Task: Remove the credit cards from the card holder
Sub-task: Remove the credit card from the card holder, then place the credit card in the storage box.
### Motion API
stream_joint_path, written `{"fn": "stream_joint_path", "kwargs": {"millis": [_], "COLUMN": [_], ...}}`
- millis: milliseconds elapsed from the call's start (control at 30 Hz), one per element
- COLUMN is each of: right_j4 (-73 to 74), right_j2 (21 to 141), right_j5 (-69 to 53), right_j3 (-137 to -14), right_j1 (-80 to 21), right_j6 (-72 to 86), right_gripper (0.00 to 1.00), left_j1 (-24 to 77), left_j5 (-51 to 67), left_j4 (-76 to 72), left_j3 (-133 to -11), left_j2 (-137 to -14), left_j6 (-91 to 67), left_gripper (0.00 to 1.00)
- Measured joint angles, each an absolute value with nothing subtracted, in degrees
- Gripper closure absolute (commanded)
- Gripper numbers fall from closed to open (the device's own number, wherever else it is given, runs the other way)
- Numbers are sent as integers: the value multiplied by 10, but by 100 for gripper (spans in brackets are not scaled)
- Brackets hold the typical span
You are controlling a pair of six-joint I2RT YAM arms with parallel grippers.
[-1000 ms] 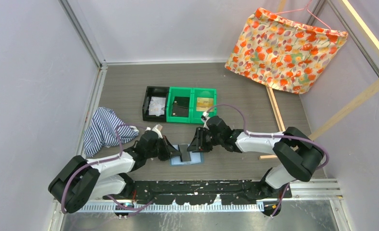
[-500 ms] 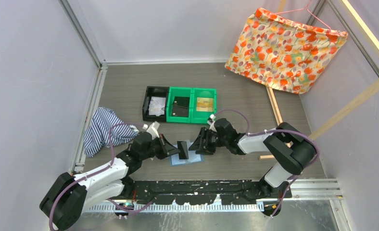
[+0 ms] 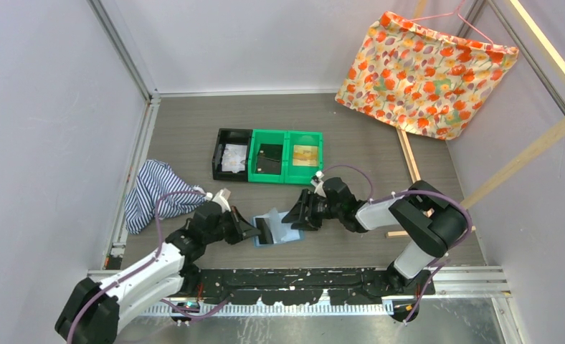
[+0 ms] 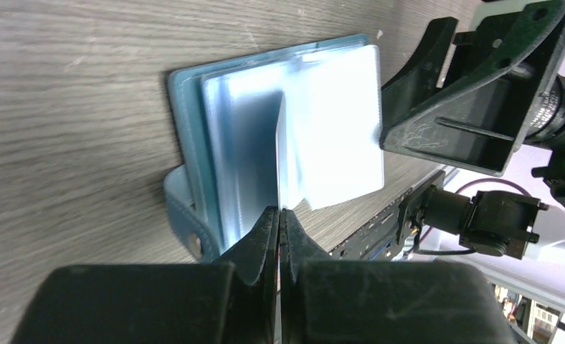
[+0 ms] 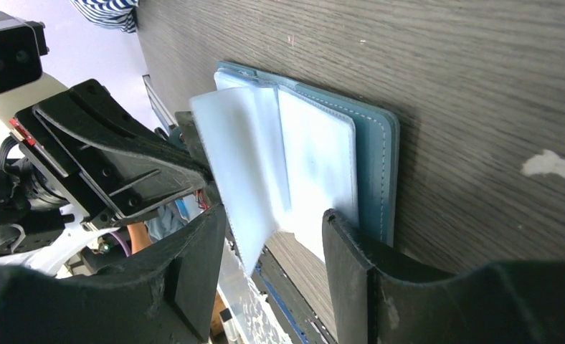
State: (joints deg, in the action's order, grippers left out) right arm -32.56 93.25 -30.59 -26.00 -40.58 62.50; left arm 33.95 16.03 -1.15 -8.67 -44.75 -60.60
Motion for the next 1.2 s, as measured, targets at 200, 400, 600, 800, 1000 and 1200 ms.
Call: {"fn": "stream_joint_path", "kwargs": {"millis": [200, 400, 600, 800, 1000, 1200], "right_j4": [-299, -263, -126, 23, 115, 164], "right_j2": [909, 885, 771, 652, 566, 524], "right_j5": [-293, -276, -183, -38, 54, 92], "right_j3": [-256, -256, -265, -297, -304, -304], "right_j1": [-404, -400, -372, -312, -310, -310], "right_j6": [618, 609, 564, 524, 507, 500], "right_gripper": [43, 42, 39, 34, 33, 34], "left_j1": [336, 335, 335, 335, 334, 334], "left_j5": [139, 120, 27, -99, -185, -215], "left_j4": [99, 190, 194, 129, 33, -58], "left_j3": [-94, -124, -187, -284, -409, -471], "left_j2": [-365, -296, -291, -443, -652, -795], "left_j6": [-611, -615, -643, -674, -709, -775], "left_gripper": [99, 99, 100, 99, 100, 99]}}
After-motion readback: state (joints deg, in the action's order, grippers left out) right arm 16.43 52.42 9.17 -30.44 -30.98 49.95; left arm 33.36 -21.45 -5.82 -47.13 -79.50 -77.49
